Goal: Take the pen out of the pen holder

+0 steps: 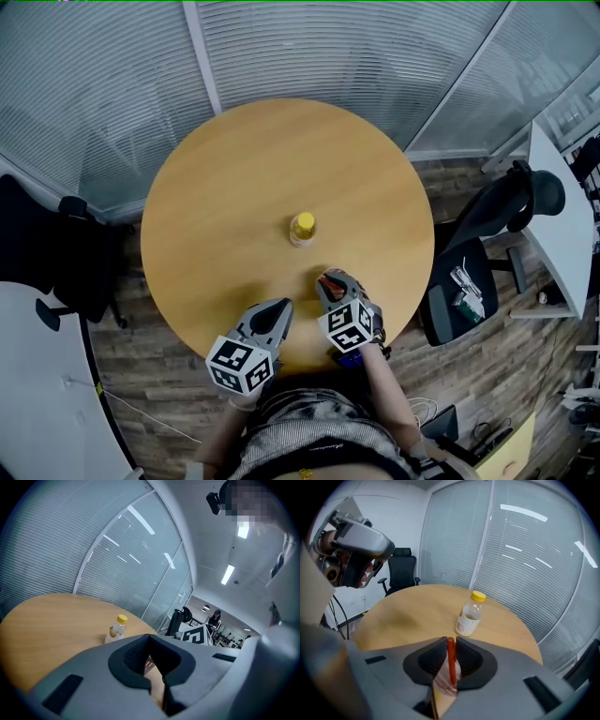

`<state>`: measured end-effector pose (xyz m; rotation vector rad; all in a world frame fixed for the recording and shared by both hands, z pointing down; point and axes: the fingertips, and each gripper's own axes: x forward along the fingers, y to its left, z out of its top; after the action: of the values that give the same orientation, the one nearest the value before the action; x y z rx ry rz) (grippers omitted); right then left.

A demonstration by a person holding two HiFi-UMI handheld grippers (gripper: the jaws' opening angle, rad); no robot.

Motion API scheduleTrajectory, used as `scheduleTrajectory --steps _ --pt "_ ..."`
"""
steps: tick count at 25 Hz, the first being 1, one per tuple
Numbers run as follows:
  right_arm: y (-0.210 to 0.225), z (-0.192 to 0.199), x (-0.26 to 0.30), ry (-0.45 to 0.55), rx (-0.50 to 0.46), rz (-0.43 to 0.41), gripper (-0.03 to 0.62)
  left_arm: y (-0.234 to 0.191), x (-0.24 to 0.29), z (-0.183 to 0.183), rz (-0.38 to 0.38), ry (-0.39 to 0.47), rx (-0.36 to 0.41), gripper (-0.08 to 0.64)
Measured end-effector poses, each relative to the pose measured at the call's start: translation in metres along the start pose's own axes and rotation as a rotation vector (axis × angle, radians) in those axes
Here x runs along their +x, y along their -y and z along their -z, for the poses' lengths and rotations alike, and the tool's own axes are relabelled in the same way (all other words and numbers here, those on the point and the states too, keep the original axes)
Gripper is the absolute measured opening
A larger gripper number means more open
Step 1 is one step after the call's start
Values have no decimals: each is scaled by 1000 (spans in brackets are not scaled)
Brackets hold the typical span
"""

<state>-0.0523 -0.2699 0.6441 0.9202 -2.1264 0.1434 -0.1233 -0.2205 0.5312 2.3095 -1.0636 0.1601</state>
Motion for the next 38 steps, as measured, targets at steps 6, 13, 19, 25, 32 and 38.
scheduleTrajectory --steps 6,13,19,25,32,38 --pt "9 -3 -16 84 111 20 71 6 -2 6 12 -4 -7 5" --pt "20 -11 -36 179 241 41 71 12 -3 12 11 -17 15 5" --pt "27 -28 -61 251 279 54 71 18 -6 16 14 -16 17 5" --pt "37 -52 -90 313 267 82 71 24 -8 19 23 -24 25 5" --pt "47 -72 -123 358 250 126 71 28 -12 25 30 -31 26 5" --pt "54 -83 -146 397 275 141 71 32 -14 28 35 -31 24 5"
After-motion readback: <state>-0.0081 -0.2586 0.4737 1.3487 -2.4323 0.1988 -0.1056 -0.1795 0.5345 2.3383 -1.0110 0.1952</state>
